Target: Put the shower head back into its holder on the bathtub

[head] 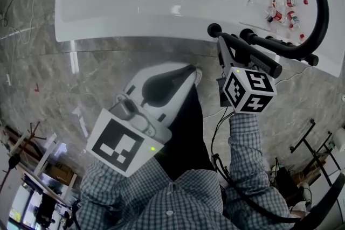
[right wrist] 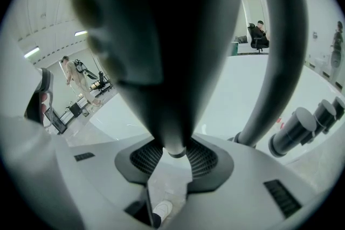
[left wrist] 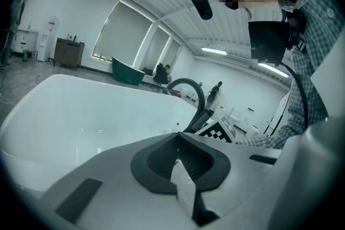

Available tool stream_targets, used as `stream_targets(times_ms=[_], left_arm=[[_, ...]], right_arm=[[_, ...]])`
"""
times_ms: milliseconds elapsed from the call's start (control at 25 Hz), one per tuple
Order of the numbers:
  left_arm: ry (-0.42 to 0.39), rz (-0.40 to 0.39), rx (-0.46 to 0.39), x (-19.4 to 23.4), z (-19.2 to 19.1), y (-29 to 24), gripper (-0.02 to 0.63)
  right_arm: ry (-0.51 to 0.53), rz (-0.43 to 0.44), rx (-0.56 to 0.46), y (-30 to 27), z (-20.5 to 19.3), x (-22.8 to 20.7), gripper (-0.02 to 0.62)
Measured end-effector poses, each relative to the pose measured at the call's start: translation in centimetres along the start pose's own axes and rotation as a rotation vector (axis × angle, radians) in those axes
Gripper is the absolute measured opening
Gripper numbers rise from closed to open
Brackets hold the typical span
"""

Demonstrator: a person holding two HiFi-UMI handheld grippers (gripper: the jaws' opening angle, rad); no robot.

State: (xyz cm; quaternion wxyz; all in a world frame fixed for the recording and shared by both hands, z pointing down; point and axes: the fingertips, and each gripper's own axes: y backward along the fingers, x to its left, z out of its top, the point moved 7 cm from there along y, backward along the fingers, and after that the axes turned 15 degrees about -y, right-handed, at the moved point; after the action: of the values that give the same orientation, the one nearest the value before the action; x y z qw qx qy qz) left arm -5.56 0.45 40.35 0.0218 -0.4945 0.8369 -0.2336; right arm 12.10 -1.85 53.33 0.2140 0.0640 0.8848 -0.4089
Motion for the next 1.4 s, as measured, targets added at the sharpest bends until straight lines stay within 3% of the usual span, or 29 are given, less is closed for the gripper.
stream_targets(times_ms=[360,600,1400], left_arm=[[0.003,0.008,-0.002,0.5,-0.3,0.3,0.009],[0.009,0.014,-0.004,0.8,-0.4,0.5,0.009],[0.034,0.024,-0.008,2.2,-0.7,0.7,0.009]], right_arm=[[0.076,-0.042,0.026,-1.3,-0.3,0.1,0.135],[0.179,-0.071,0.060,-2.2,-0.7,0.8,0.135],[0.302,-0.108,0.174,-5.7,-1.6,1.1,0.135]])
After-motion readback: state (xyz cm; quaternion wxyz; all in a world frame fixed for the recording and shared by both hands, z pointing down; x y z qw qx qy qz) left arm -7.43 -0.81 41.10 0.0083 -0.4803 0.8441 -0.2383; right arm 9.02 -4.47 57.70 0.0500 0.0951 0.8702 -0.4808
